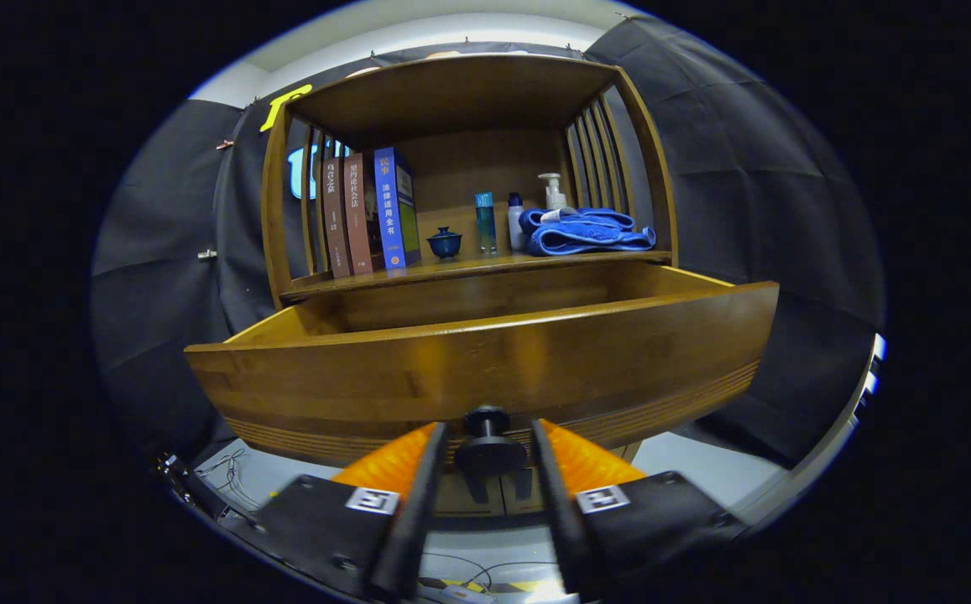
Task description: Pull open the drawer, take out the items inside it, and place them on the countertop above the cabinet.
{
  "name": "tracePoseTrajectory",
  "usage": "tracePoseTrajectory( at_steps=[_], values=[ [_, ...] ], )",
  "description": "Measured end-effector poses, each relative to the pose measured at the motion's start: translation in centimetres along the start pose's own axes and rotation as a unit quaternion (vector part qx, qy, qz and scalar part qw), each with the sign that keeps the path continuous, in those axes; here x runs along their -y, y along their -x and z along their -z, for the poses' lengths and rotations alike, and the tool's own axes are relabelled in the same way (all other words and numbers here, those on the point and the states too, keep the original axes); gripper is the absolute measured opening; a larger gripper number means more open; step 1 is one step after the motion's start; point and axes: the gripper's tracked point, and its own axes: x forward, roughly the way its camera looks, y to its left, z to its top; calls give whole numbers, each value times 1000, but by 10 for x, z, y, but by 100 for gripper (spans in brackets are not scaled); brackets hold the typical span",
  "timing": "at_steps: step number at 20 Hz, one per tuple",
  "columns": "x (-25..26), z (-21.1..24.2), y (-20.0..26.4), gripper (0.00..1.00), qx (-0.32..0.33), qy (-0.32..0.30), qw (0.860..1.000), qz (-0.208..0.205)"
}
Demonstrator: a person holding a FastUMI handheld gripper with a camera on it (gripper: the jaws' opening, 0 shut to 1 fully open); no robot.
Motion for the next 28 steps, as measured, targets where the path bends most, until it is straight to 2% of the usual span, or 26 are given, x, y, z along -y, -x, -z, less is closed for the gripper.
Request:
tracePoseTrajectory(
  at_steps=[3, 9, 15, 18, 22, 28],
  values=[
    [5, 0, 1, 100, -5, 0, 1000, 3],
    [10, -30, 17, 99, 21, 8, 1000, 12],
    [3, -87, 32, 99, 47, 16, 999, 11],
    [7, -116, 30, 99, 50, 33, 998, 29],
    [4, -140, 16, 99, 25, 52, 997, 49],
    [-17, -150, -30, 99, -31, 35, 998, 45]
  ],
)
